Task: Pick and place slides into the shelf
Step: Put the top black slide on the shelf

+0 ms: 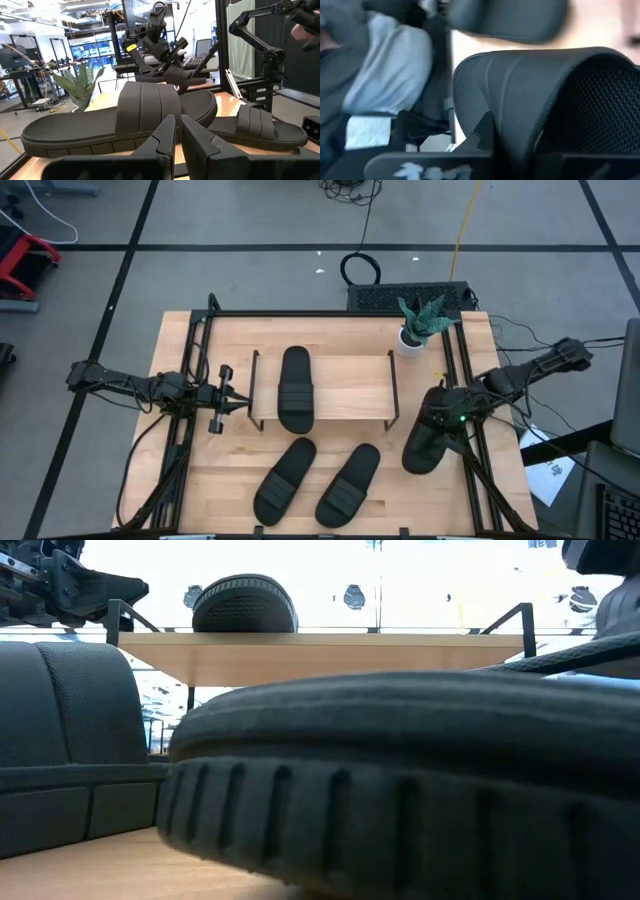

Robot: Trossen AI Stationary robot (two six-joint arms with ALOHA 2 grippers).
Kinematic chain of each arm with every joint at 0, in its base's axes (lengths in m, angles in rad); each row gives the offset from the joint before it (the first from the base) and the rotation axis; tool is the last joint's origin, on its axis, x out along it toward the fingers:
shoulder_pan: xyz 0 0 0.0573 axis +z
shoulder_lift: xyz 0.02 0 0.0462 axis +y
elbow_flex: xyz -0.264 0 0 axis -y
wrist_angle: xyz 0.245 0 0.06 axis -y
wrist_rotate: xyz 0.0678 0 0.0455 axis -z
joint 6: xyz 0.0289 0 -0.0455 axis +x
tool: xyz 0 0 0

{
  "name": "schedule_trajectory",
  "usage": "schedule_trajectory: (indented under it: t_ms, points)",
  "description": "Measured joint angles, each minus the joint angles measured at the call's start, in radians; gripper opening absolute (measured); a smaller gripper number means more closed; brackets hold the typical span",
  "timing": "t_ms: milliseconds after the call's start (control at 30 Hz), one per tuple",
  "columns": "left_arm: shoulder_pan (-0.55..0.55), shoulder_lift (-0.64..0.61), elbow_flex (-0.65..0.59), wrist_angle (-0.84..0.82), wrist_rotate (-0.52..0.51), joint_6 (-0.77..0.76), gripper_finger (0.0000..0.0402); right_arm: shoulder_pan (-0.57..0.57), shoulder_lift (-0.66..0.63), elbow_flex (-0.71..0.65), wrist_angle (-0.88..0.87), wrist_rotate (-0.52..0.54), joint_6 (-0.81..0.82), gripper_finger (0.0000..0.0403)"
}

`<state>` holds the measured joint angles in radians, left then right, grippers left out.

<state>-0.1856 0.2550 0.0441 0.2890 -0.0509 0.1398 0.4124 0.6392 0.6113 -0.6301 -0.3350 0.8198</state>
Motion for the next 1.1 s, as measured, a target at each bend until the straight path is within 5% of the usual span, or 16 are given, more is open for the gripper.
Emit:
schedule_trajectory:
  t_ms: [400, 767, 1100]
  points:
    - [0.000, 0.000, 0.000, 0.000, 0.000, -0.014, 0.0033, 0.106, -0.003, 0.066, 0.085, 0.287, -0.363, 0.0002]
    - [0.000, 0.000, 0.000, -0.001, 0.000, -0.010, 0.0033, 0.046, 0.059, 0.326, 0.093, 0.515, -0.702, 0.0003]
    - [0.000, 0.000, 0.000, -0.004, 0.000, -0.012, 0.0033, -0.146, 0.311, 0.661, -0.012, 0.478, -1.086, 0.0003]
